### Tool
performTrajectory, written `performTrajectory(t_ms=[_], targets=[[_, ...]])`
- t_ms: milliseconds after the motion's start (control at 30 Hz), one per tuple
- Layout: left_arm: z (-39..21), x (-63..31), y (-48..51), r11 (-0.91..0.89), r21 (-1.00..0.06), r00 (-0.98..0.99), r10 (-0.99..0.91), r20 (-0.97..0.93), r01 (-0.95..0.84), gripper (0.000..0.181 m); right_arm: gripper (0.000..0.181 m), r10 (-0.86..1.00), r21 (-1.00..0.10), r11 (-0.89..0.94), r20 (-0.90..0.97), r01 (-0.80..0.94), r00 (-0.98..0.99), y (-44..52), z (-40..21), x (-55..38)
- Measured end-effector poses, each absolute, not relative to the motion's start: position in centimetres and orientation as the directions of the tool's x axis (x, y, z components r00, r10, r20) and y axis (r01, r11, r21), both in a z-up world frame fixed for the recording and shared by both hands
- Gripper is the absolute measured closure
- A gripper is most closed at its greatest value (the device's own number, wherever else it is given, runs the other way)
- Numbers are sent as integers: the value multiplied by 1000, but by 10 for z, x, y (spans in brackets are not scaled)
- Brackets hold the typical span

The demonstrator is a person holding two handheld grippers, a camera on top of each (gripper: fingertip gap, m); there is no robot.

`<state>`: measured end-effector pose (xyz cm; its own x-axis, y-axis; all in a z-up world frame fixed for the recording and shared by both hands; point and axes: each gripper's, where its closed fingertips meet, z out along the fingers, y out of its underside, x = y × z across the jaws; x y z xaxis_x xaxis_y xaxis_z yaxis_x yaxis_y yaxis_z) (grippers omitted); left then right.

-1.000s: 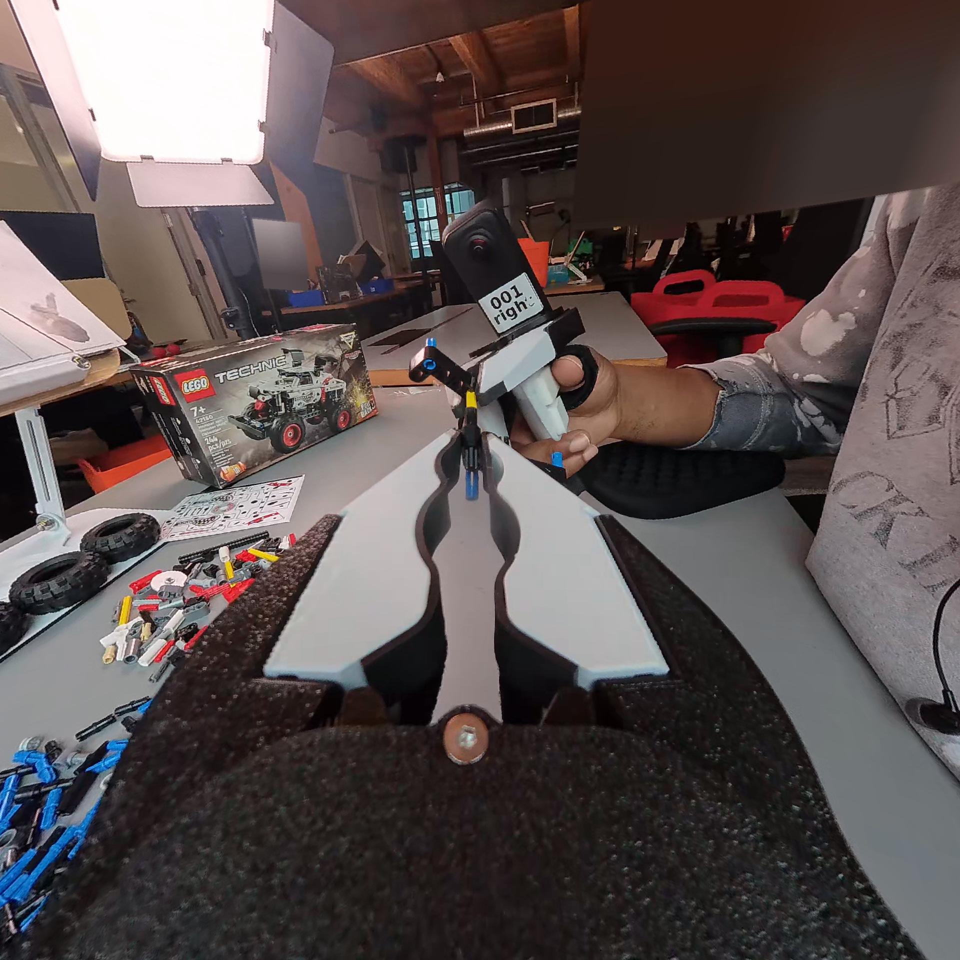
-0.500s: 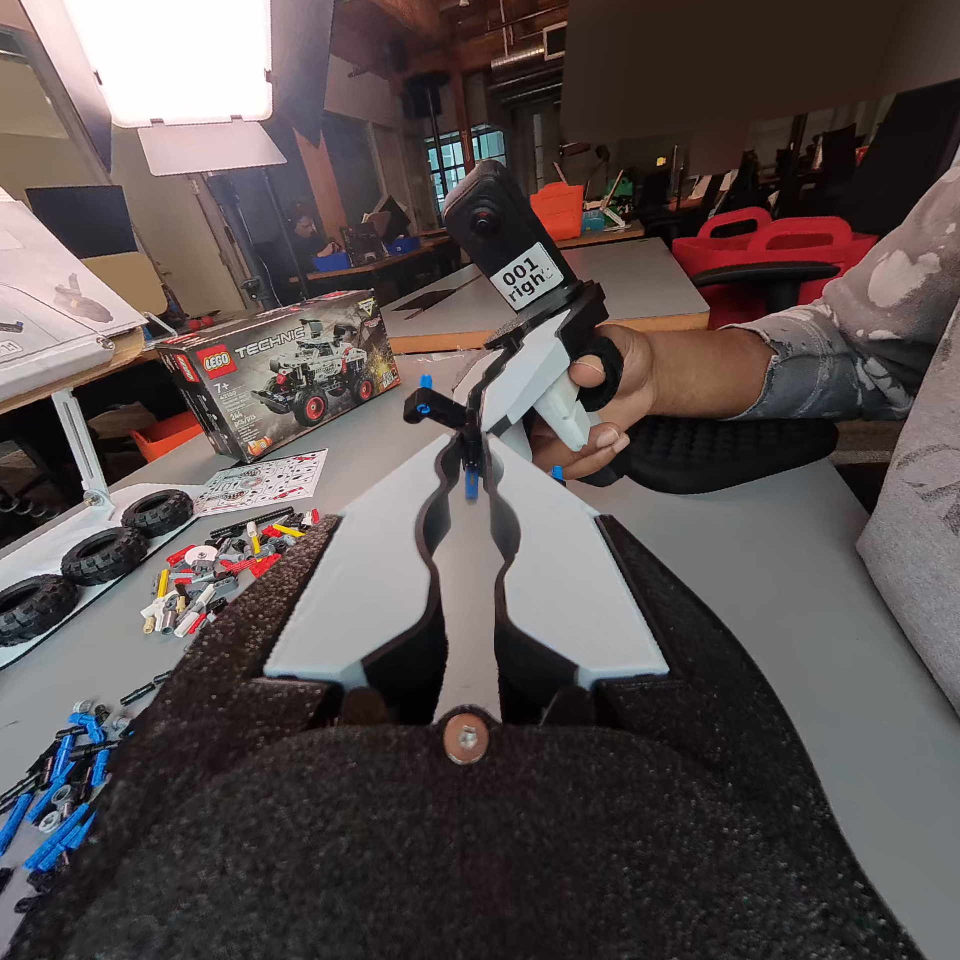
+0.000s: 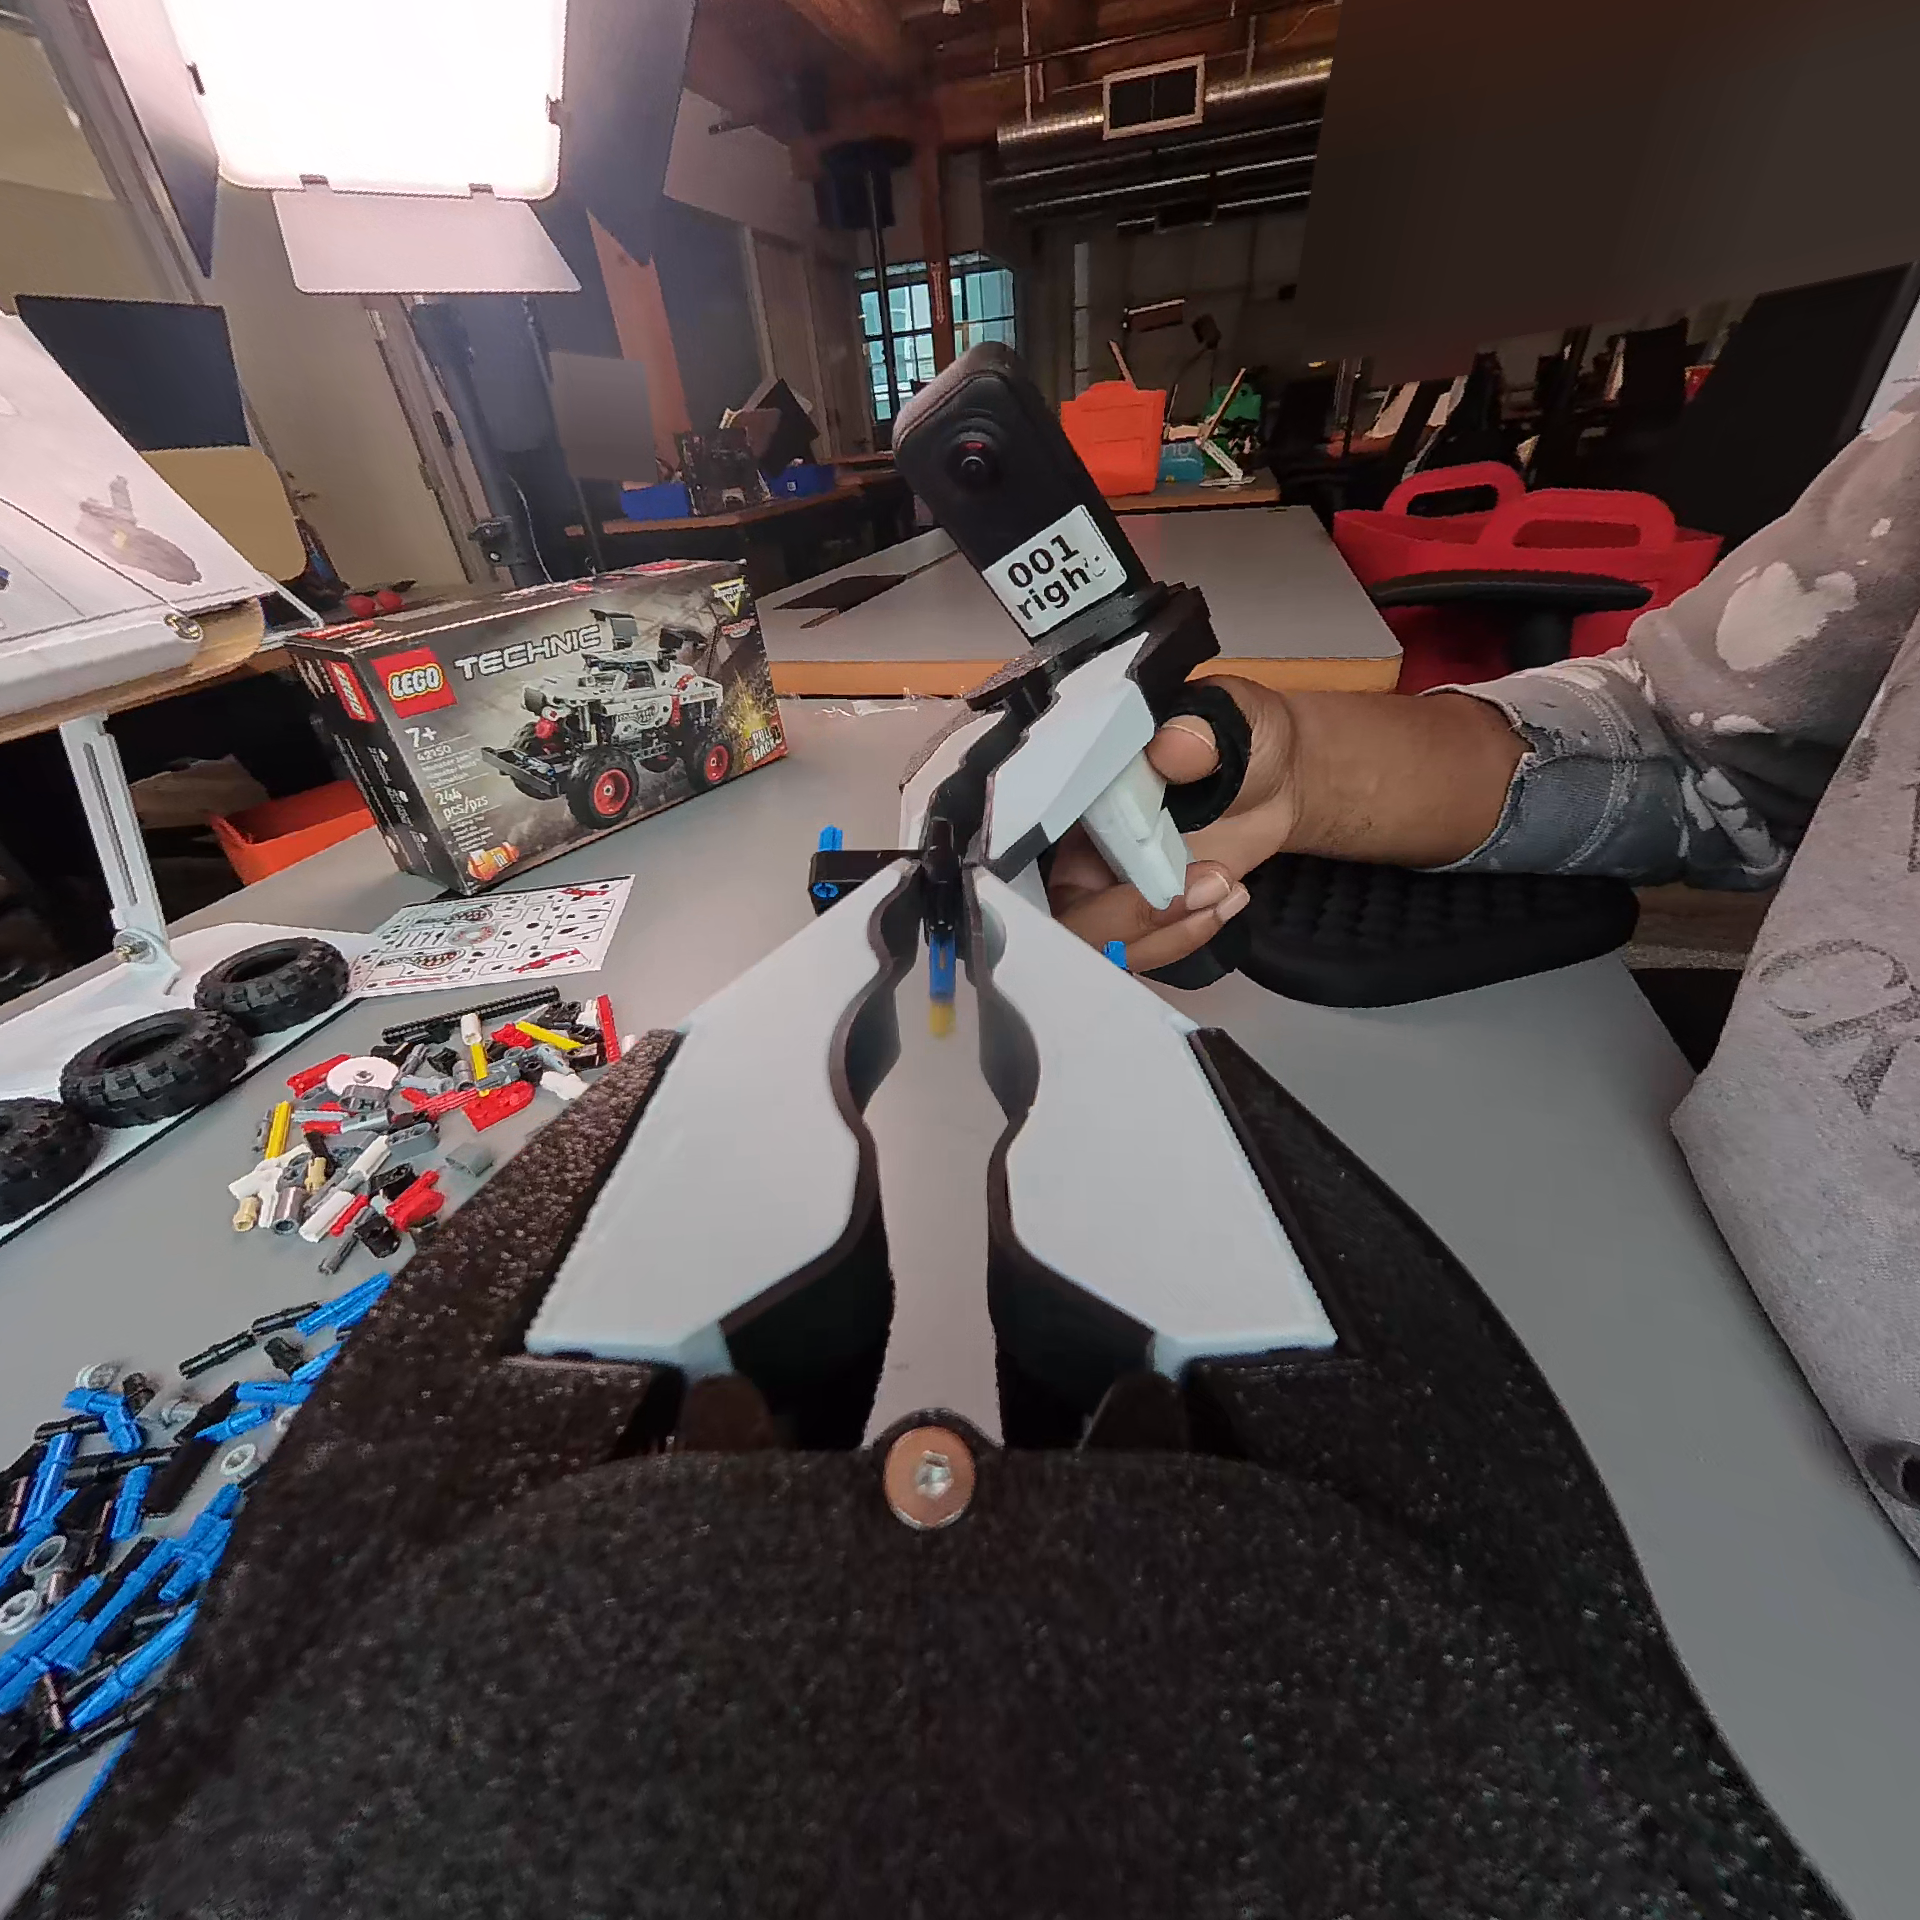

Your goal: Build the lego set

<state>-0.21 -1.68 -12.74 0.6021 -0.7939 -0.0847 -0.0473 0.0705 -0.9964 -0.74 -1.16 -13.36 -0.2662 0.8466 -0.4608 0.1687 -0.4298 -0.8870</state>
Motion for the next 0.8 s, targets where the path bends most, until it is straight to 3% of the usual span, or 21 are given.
performTrajectory(t_ms=[567, 800], targets=[[-135, 0, -16, -43, -999, 574, -817, 42, 11, 173, 171, 843, -894, -413, -448, 176, -296, -12, -142, -7], [-146, -7, -3, -203, -976, 615, -760, 210, 83, 174, 152, 939, -945, -223, -274, 239, -208, -14, -162, -16]])
